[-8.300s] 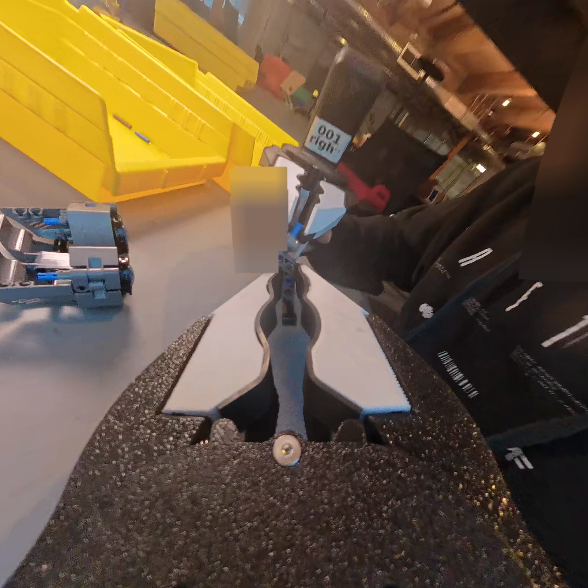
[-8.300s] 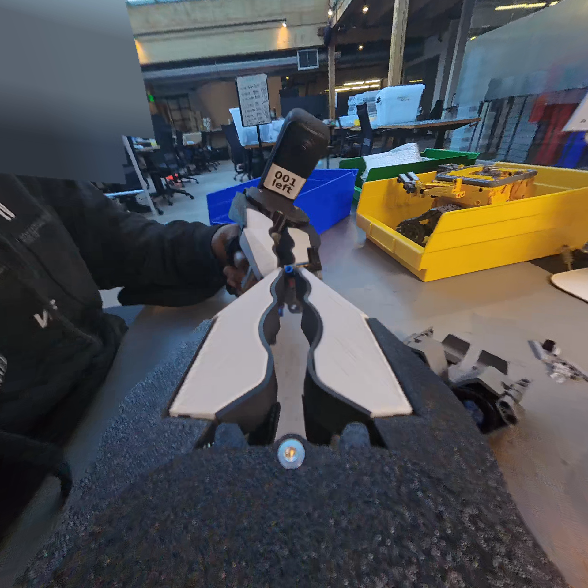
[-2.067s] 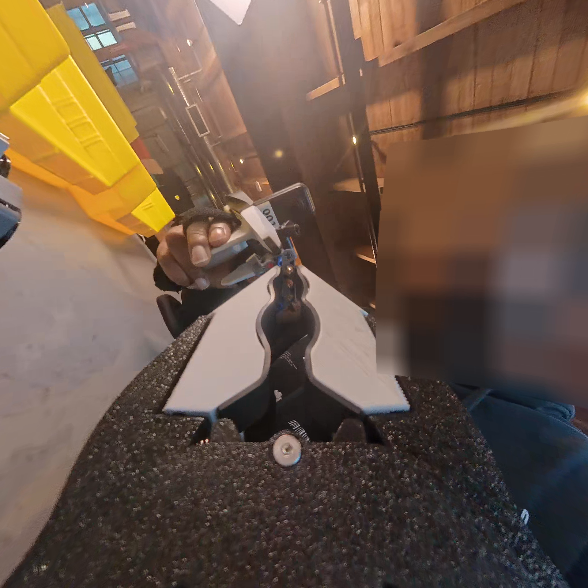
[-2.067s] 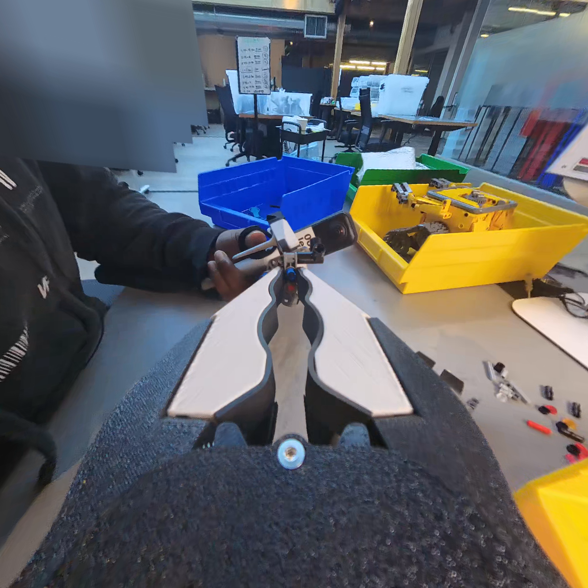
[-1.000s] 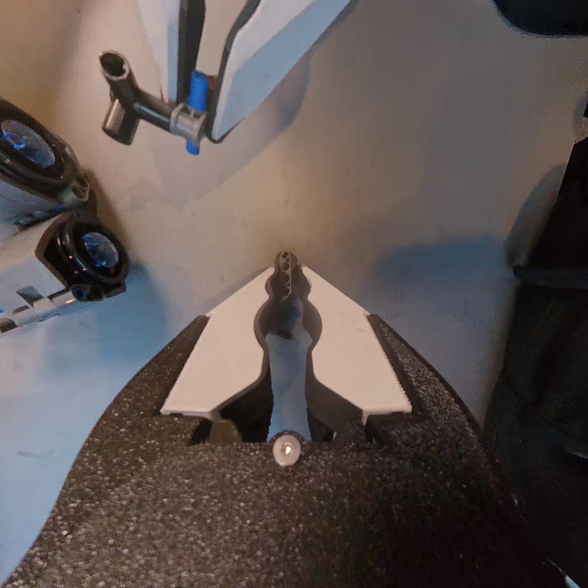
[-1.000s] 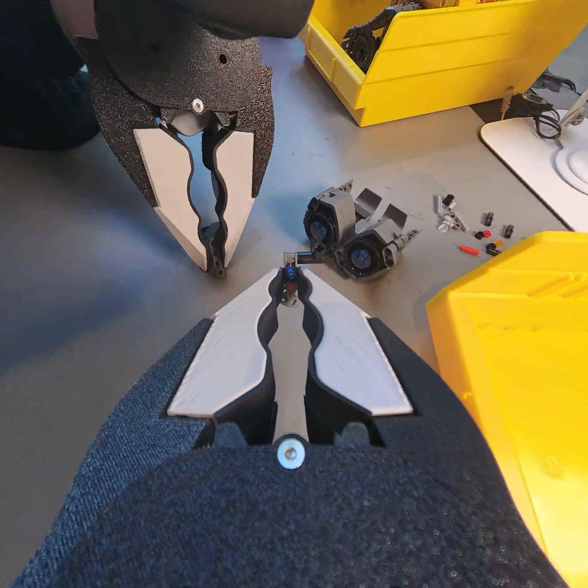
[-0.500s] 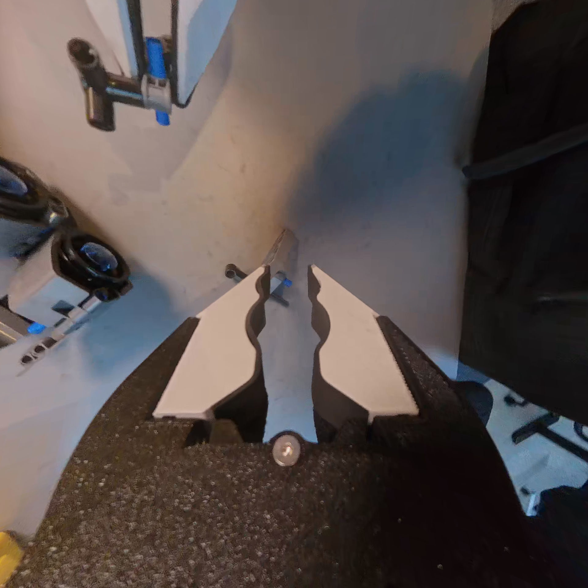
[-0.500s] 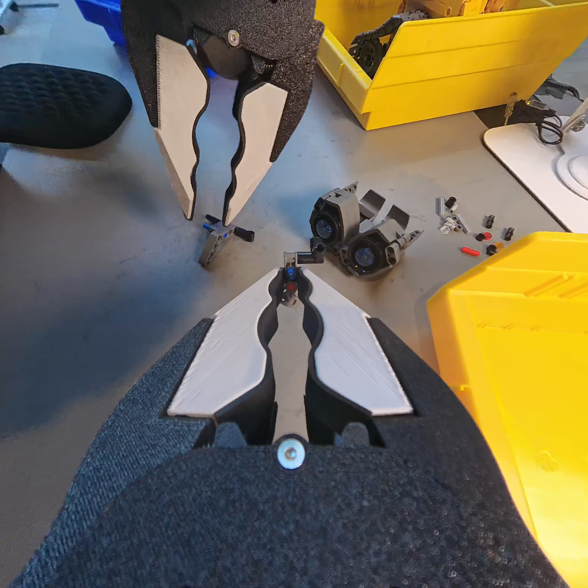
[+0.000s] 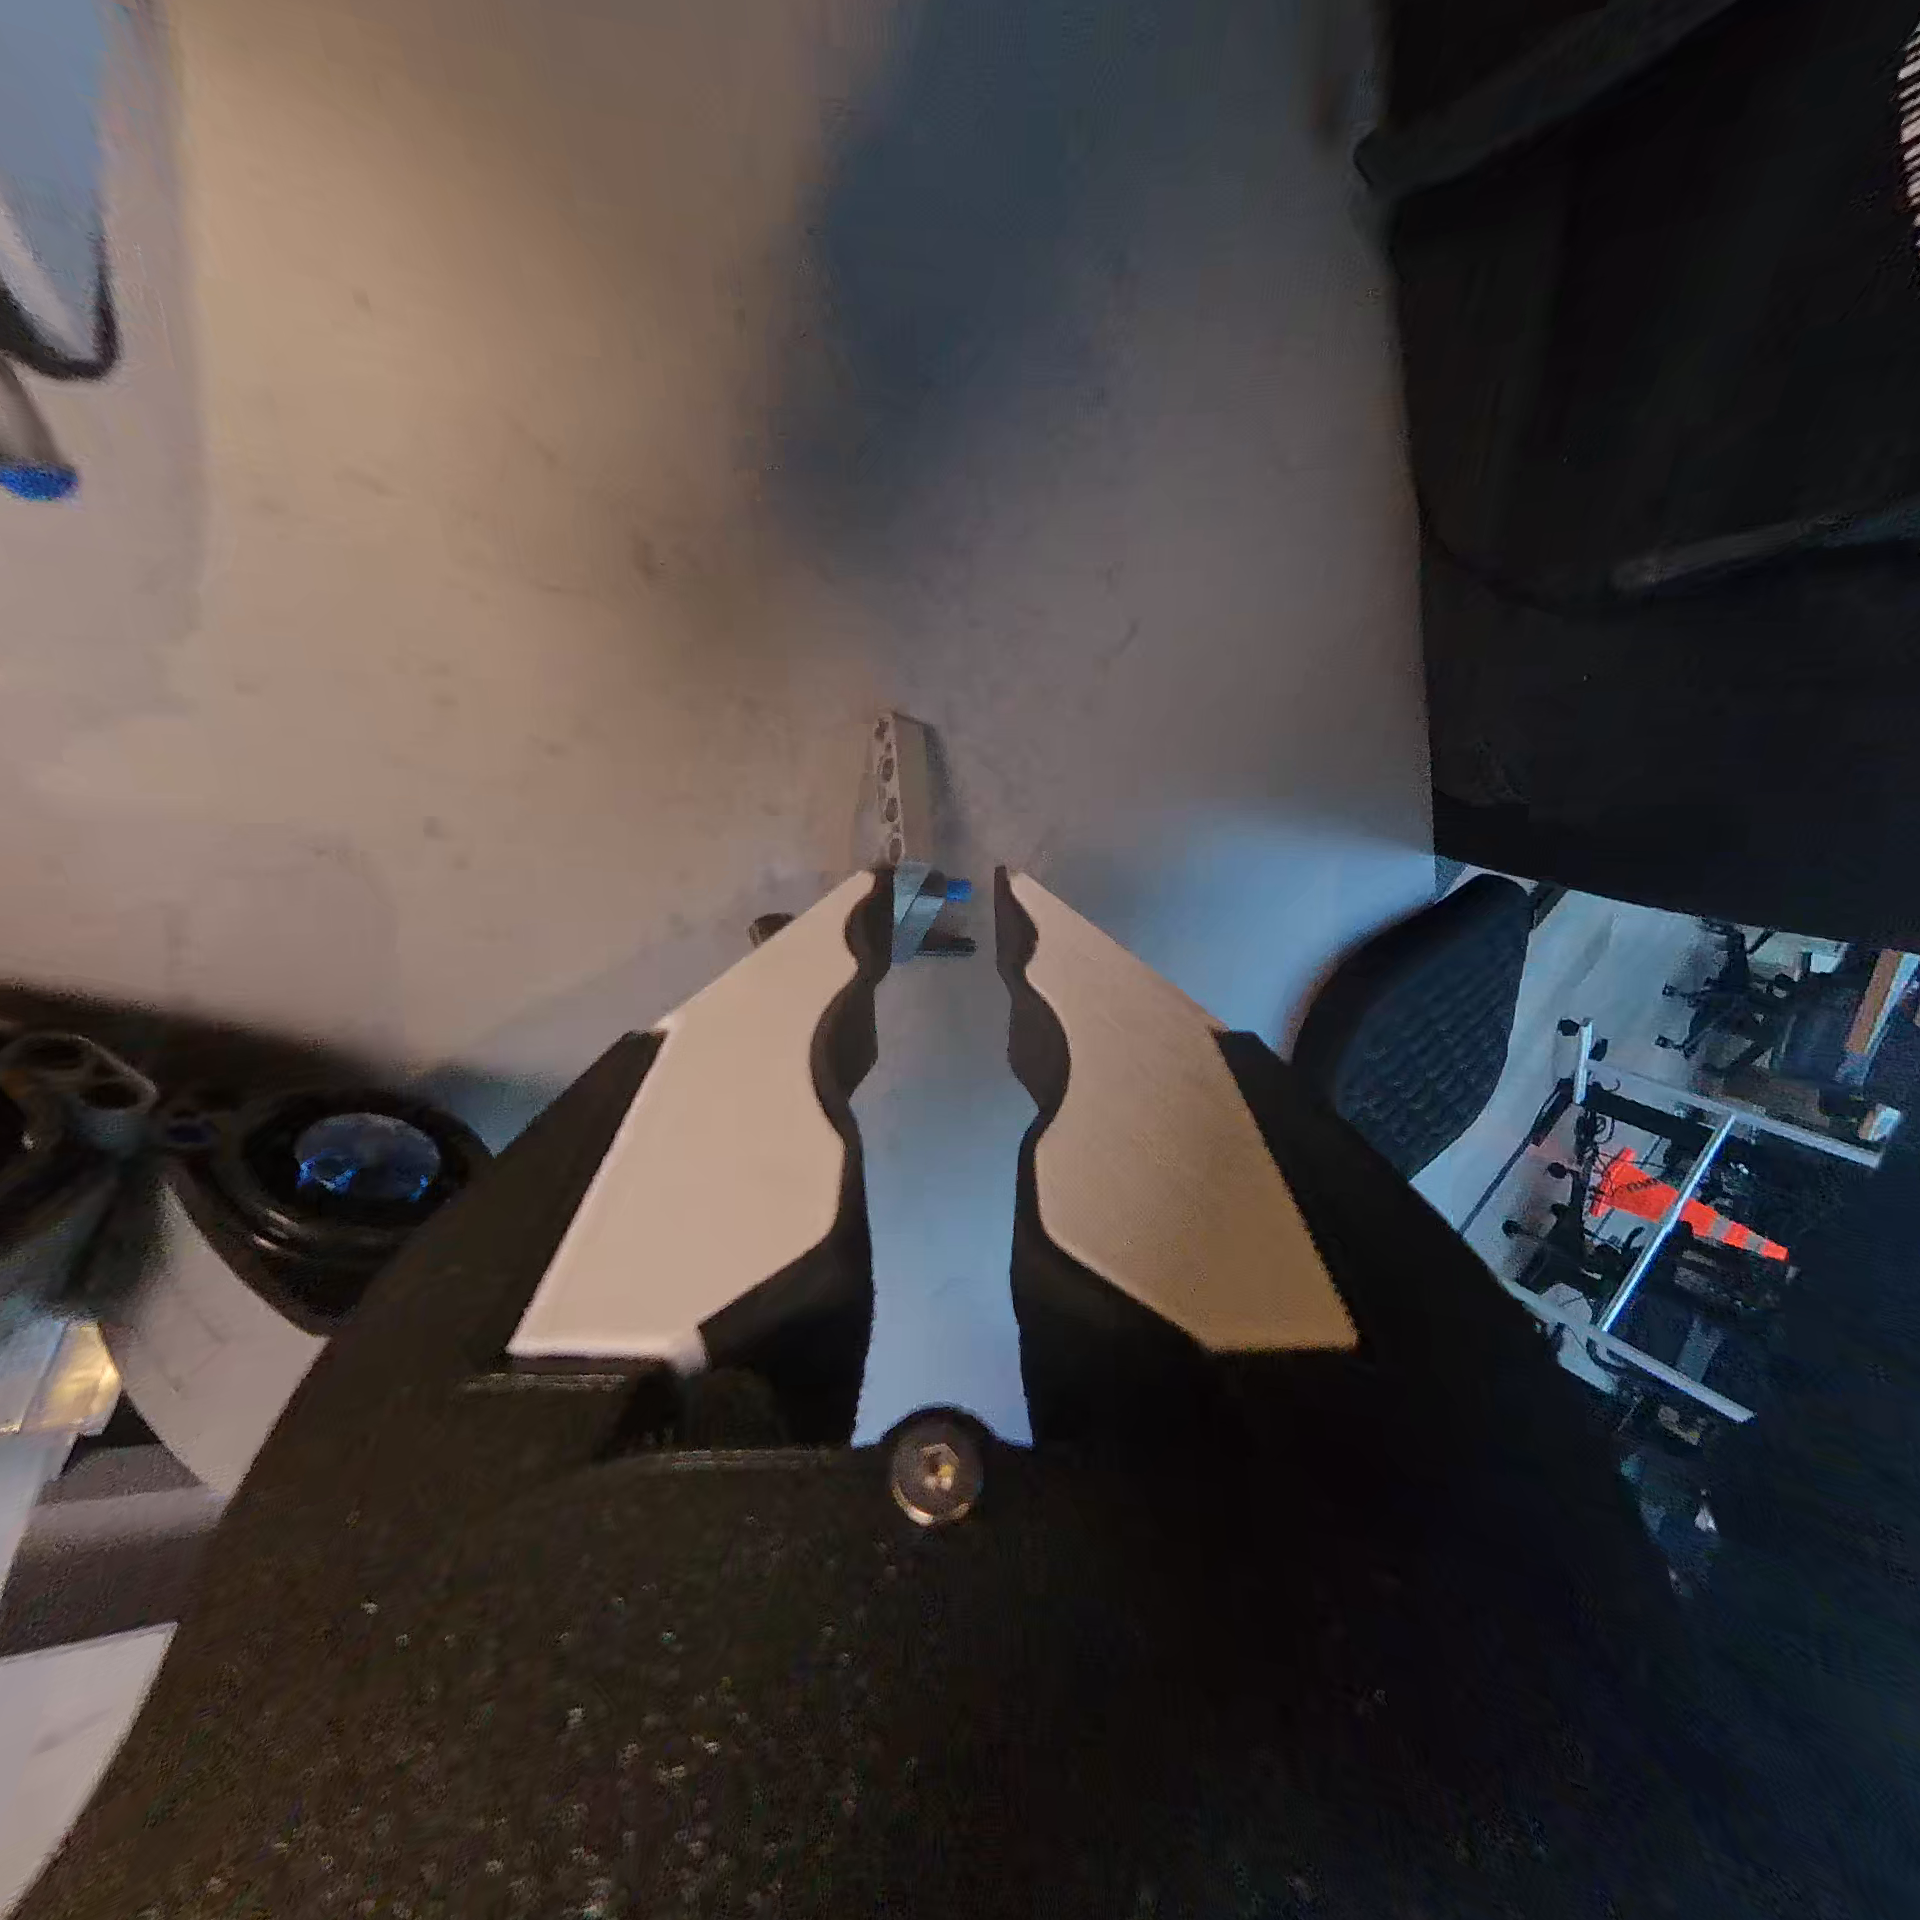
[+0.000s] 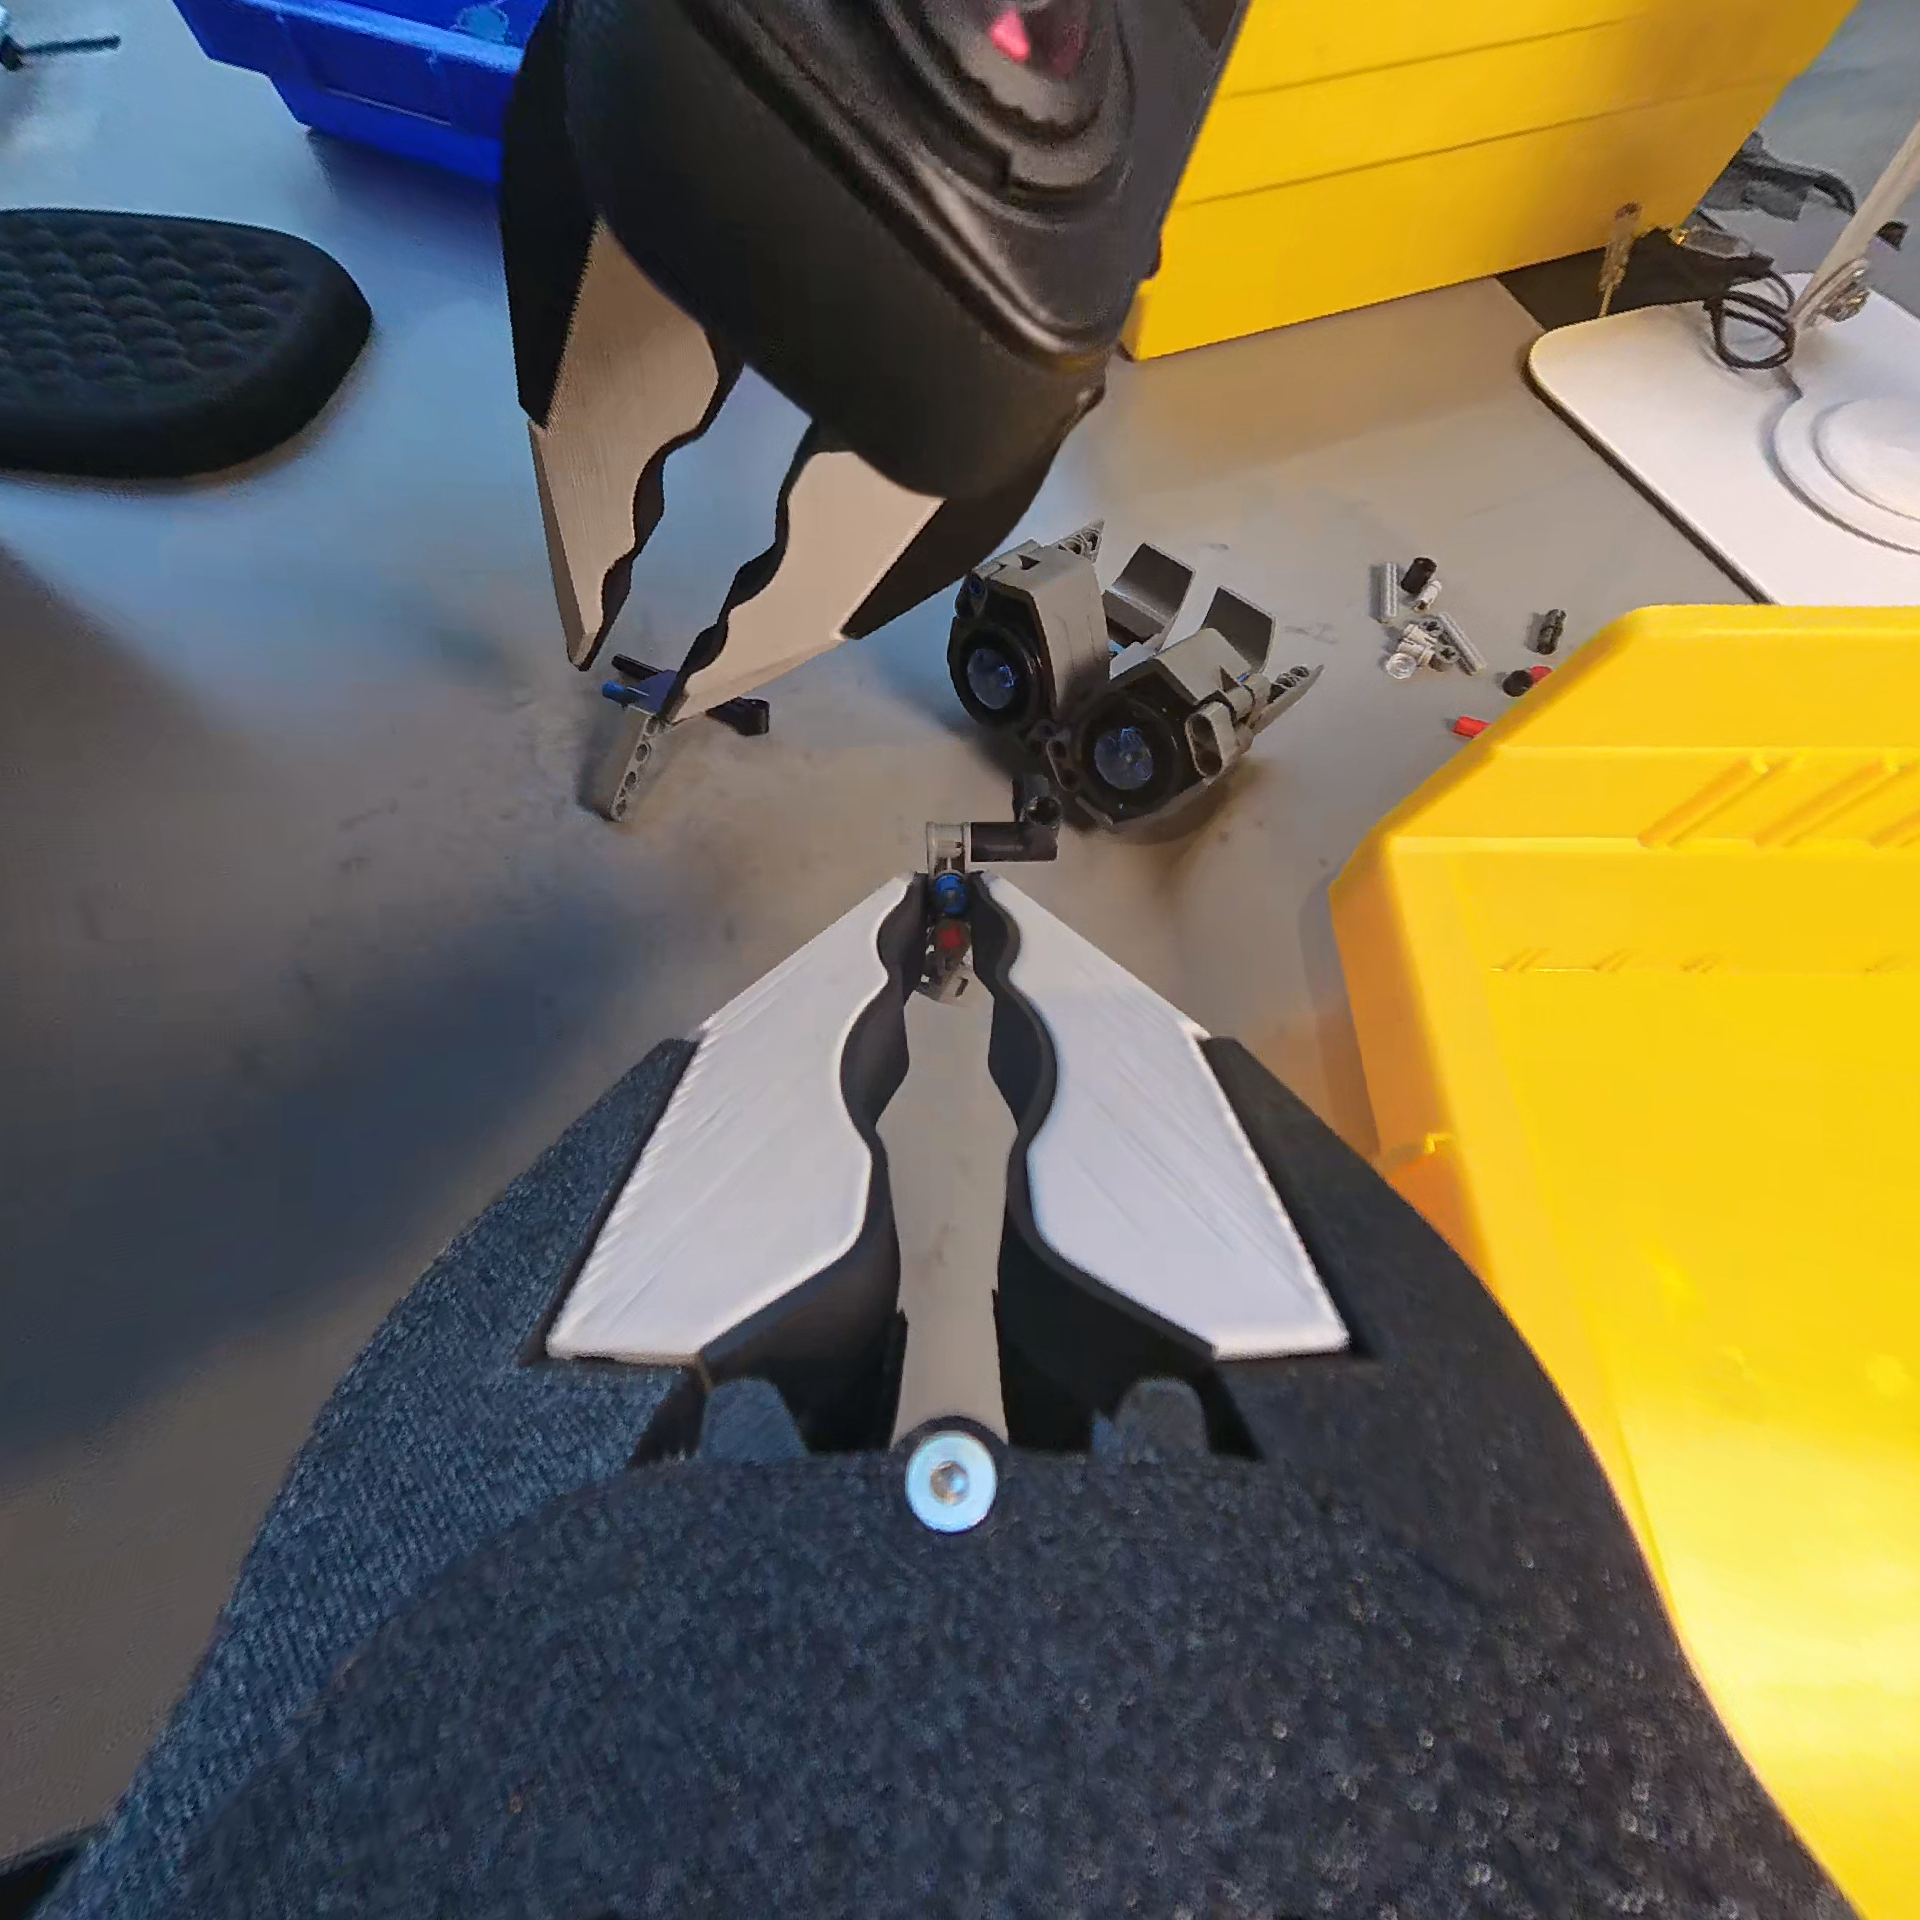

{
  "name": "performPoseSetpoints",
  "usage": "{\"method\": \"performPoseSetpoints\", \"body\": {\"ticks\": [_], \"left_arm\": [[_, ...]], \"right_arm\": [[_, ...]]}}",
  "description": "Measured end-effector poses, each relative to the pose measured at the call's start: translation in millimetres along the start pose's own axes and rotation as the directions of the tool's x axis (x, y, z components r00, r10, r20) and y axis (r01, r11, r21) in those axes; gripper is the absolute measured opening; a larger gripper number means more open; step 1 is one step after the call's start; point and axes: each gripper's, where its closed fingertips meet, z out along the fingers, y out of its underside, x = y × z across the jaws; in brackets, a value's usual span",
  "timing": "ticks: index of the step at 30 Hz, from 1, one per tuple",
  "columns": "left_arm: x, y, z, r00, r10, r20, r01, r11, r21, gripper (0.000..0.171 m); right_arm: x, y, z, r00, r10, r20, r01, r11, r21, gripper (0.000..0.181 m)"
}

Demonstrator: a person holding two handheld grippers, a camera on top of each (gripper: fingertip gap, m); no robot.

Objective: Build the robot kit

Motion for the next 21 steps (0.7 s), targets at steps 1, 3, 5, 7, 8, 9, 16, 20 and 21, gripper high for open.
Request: {"method": "performPoseSetpoints", "body": {"ticks": [1,3,5,7,8,9,16,20,21], "left_arm": [[0,0,1,1.000,0.006,-0.001,-0.006,1.000,0.009,0.017],[-2,1,4,1.000,0.019,0.014,-0.019,1.000,0.023,0.016],[-3,7,11,0.999,0.036,0.033,-0.037,0.999,0.009,0.017],[-4,6,14,0.997,0.052,0.064,-0.054,0.998,0.034,0.021],[-3,6,14,0.996,0.053,0.074,-0.057,0.997,0.050,0.019],[-1,6,15,0.996,0.054,0.075,-0.059,0.996,0.063,0.017],[15,8,30,1.000,-0.007,0.028,0.002,0.988,0.151,0.010],[30,-20,8,0.996,-0.062,-0.056,0.082,0.855,0.513,0.010],[36,-29,-5,0.996,-0.056,-0.071,0.088,0.775,0.626,0.010]], "right_arm": [[0,1,0,1.000,0.002,0.001,-0.002,1.000,-0.002,0.006],[0,2,0,1.000,0.006,0.007,-0.006,1.000,-0.004,0.006],[0,4,1,1.000,0.009,0.012,-0.009,1.000,-0.009,0.006],[0,5,2,1.000,0.009,0.015,-0.009,1.000,-0.014,0.006],[-1,5,2,1.000,0.010,0.016,-0.009,1.000,-0.014,0.006],[-1,5,2,1.000,0.010,0.018,-0.010,1.000,-0.013,0.006],[-2,7,4,0.999,0.017,0.029,-0.016,1.000,-0.018,0.006],[-6,-9,0,0.999,0.009,0.042,-0.011,0.998,0.063,0.006],[-8,-18,-3,0.999,0.001,0.047,-0.006,0.994,0.111,0.006]]}}
